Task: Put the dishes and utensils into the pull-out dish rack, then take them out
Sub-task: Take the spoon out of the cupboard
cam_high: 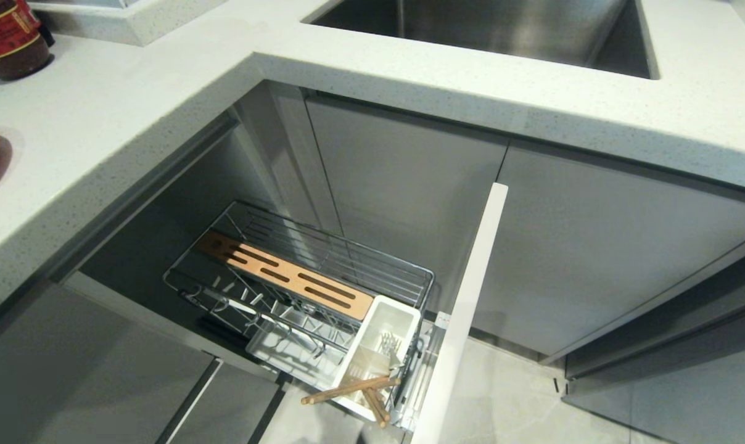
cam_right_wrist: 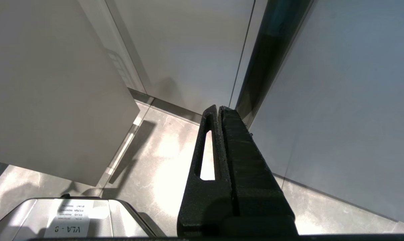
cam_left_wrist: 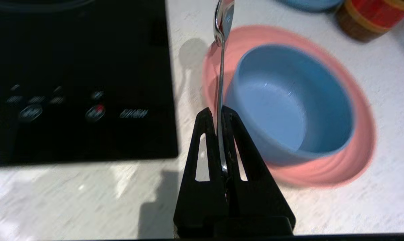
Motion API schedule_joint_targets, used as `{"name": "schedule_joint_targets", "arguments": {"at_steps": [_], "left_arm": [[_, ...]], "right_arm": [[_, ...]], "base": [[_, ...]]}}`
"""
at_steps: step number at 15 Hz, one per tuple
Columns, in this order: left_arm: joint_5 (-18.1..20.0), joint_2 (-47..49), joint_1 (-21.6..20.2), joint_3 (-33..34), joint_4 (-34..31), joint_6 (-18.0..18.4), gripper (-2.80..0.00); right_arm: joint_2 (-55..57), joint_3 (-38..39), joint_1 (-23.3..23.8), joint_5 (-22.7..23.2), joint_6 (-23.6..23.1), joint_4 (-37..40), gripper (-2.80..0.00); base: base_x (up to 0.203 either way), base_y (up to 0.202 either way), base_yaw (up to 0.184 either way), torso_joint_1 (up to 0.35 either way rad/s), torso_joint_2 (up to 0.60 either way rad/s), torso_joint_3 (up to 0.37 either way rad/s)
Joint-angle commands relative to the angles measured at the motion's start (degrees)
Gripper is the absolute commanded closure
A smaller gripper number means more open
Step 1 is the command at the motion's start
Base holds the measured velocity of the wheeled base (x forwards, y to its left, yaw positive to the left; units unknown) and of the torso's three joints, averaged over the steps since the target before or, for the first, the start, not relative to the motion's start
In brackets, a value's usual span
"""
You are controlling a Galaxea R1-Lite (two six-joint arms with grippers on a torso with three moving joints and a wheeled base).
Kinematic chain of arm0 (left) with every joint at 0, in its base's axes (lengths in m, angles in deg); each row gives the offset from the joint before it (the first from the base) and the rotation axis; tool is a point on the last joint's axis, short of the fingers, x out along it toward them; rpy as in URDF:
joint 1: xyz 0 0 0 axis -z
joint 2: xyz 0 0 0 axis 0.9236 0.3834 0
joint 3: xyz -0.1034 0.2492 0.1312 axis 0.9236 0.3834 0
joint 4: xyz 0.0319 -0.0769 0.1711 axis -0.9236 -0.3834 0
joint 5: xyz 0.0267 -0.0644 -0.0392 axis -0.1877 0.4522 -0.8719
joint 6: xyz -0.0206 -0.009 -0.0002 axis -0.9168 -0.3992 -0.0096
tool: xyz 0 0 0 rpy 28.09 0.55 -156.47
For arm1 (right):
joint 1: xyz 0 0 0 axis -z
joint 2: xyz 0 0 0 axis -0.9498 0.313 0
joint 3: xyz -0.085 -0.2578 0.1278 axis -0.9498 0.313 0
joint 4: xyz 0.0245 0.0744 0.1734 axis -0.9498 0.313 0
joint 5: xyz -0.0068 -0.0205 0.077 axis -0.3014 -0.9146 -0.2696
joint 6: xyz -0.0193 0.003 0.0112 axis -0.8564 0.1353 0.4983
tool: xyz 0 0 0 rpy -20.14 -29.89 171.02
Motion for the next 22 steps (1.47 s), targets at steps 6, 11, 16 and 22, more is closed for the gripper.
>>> {"name": "schedule_joint_targets", "arguments": {"at_steps": [6, 11, 16, 22], "left_arm": [[5.21, 3.78, -0.71, 0.79, 1.57, -2.6, 0.0], [6.97, 4.05, -0.65, 2.52, 3.35, -4.49, 0.0], [9.94, 4.65, -0.65, 2.63, 5.18, -5.39, 0.0], [11.01, 5.01, -0.65, 2.98, 5.17, -5.48, 0.0]], "right_arm": [[0.02, 0.0, 0.01, 0.0, -0.03, -0.01, 0.0], [0.02, 0.0, 0.0, 0.02, -0.03, -0.01, 0.0], [0.02, 0.0, 0.0, -0.06, -0.03, -0.01, 0.0], [0.02, 0.0, 0.0, 0.02, -0.03, -0.01, 0.0]], "base": [[0.0, 0.0, 0.0, 0.0, 0.0, 0.0], [0.0, 0.0, 0.0, 0.0, 0.0, 0.0], [0.0, 0.0, 0.0, 0.0, 0.0, 0.0], [0.0, 0.0, 0.0, 0.0, 0.0, 0.0]]}}
